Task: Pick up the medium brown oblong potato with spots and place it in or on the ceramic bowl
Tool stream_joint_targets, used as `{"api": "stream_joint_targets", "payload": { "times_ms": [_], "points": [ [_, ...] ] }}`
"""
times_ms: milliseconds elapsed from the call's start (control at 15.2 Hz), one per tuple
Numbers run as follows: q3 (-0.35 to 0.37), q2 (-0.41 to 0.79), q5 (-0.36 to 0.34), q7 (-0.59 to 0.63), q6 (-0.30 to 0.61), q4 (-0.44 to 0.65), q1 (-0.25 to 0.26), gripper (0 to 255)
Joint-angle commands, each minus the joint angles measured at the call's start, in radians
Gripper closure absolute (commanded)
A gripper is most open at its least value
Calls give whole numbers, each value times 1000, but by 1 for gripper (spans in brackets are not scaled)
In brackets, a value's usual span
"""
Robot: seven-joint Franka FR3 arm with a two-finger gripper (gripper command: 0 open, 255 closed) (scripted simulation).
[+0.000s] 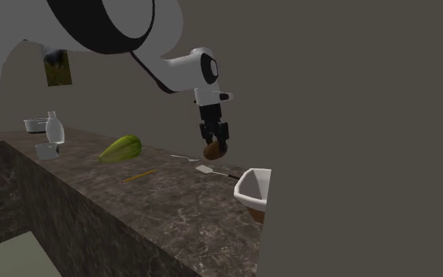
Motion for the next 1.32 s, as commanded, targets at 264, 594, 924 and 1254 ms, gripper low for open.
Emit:
{"api": "stream_joint_targets", "payload": {
  "times_ms": [264, 594, 924, 1254],
  "points": [
    [4, -6, 9, -15, -76, 73, 7, 255],
    [-17, -57, 41, -110, -49, 21, -71, 255],
    [-52, -96, 70, -227, -17, -22, -157, 255],
    [-91, -108, 89, -341, 4, -32, -231, 255]
  ]
}}
